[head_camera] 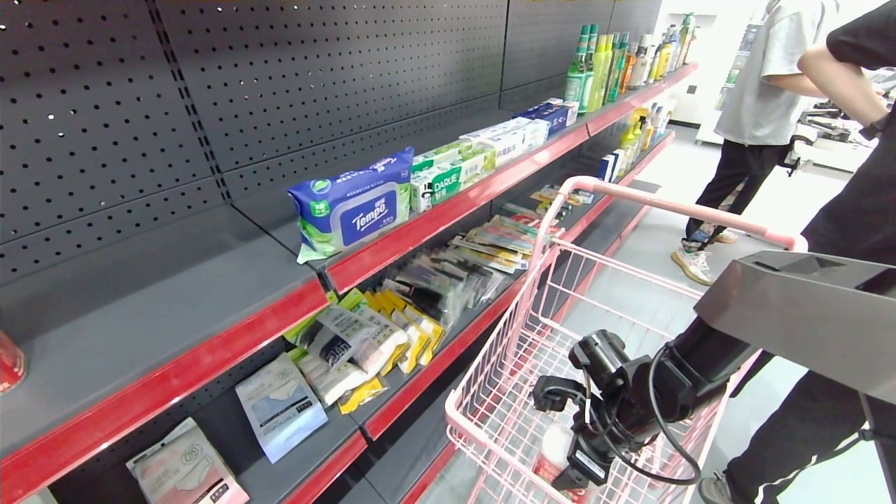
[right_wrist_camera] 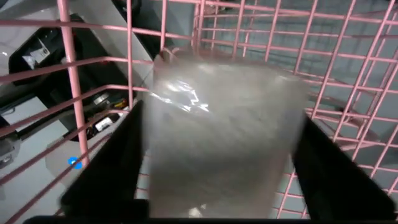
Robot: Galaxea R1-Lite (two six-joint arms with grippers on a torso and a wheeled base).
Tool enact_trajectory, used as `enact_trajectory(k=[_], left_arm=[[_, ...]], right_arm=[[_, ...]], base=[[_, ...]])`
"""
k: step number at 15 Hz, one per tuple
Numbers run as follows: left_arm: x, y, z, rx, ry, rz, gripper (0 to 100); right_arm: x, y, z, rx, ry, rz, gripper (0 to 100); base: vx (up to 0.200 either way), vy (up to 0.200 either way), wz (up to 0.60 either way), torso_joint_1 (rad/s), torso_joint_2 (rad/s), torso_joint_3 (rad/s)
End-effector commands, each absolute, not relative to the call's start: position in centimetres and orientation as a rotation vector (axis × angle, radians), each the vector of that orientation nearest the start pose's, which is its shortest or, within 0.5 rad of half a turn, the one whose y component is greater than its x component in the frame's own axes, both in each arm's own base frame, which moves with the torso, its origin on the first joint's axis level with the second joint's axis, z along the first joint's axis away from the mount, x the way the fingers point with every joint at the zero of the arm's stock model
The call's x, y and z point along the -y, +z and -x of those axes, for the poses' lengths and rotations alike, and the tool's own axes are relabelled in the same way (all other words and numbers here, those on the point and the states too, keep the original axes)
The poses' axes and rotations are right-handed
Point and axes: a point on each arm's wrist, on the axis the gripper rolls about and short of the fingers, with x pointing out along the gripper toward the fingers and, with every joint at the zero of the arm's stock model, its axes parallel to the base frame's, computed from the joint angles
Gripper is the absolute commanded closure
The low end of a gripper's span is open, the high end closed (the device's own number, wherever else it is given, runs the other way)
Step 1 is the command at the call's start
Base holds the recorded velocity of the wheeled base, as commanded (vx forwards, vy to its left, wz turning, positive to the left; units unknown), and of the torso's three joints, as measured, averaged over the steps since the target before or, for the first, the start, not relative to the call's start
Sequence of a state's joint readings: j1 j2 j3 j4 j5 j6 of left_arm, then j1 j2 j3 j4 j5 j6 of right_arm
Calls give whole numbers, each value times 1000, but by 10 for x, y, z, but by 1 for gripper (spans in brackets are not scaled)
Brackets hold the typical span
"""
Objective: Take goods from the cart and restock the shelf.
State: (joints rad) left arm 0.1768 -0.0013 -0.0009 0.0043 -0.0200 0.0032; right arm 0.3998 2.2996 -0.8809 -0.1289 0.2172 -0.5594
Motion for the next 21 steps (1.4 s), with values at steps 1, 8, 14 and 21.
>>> enact_trajectory(k=[1,8,14,21], left_arm=[[4,75,22,-3,156,-3,0],[4,75,22,-3,156,-3,0],[5,75,22,-3,156,-3,0],[4,75,22,-3,155,-3,0]], right_arm=[[-133,-37,-301,-1115,878,585,100],[-110,2,-312,-1060,666,498,100],[-95,86,-305,-860,426,400,100],[-64,180,-246,-569,246,312,100]], base=[[0,0,0,0,0,0],[0,0,0,0,0,0],[0,0,0,0,0,0],[0,0,0,0,0,0]])
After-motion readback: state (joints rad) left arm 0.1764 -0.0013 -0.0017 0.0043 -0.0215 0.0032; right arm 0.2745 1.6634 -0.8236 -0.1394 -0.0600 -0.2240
